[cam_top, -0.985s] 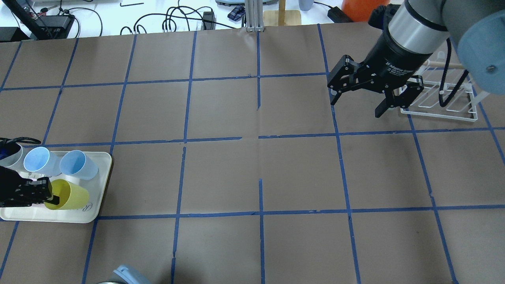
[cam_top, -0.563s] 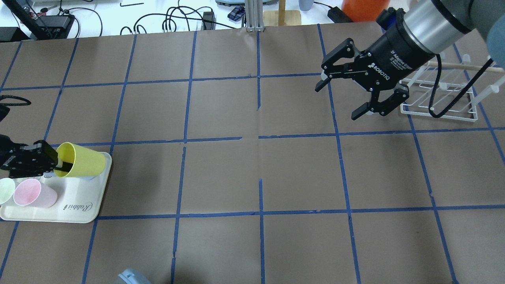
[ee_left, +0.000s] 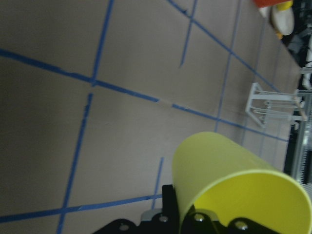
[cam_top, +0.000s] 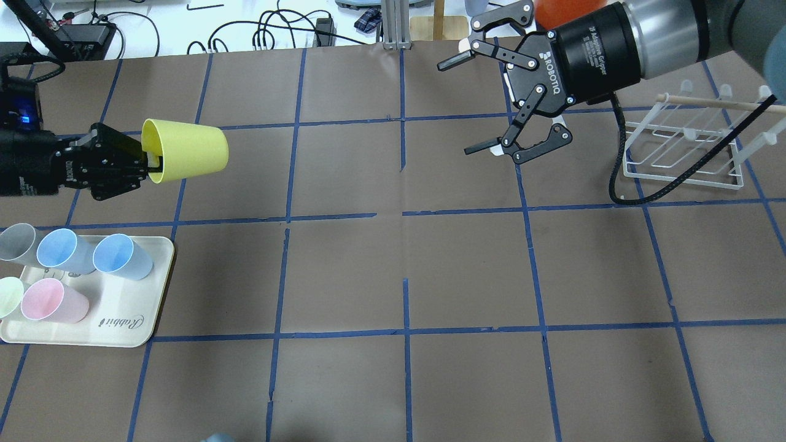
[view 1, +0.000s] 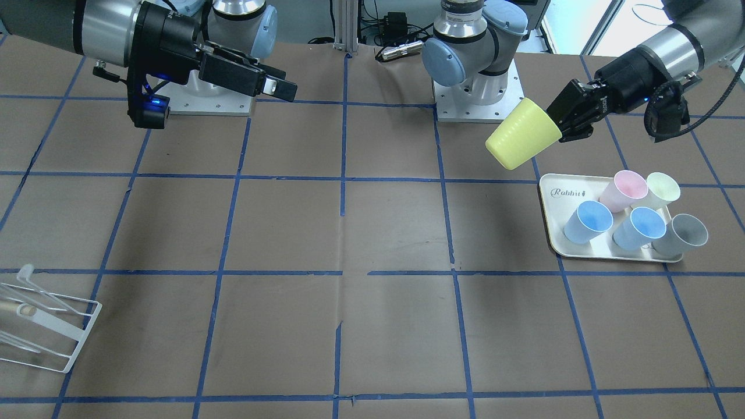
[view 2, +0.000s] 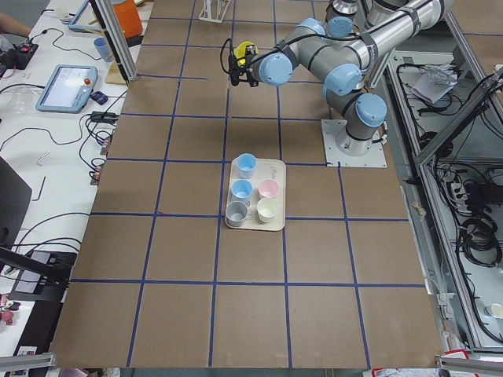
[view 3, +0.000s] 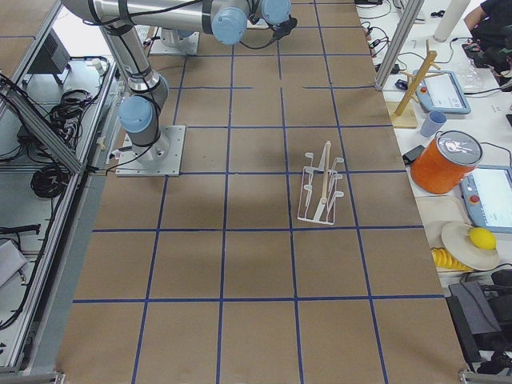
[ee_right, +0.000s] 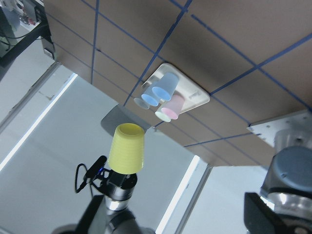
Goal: Transfer IKEA cup to right arm and place on rack
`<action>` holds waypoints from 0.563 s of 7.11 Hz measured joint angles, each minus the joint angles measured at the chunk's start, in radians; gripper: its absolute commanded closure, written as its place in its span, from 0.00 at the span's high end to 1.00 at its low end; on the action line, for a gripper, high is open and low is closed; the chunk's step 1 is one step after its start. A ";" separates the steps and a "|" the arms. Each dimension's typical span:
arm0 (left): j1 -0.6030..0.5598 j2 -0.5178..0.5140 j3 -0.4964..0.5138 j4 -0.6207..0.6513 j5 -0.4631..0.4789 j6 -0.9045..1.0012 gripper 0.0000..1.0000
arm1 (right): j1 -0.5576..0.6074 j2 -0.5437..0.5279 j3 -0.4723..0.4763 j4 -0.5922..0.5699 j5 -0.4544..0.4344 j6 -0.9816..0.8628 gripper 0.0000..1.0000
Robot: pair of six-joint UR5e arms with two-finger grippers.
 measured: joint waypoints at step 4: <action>-0.148 -0.166 0.286 0.039 -0.133 -0.202 0.00 | 0.014 -0.002 0.060 0.014 0.261 0.210 1.00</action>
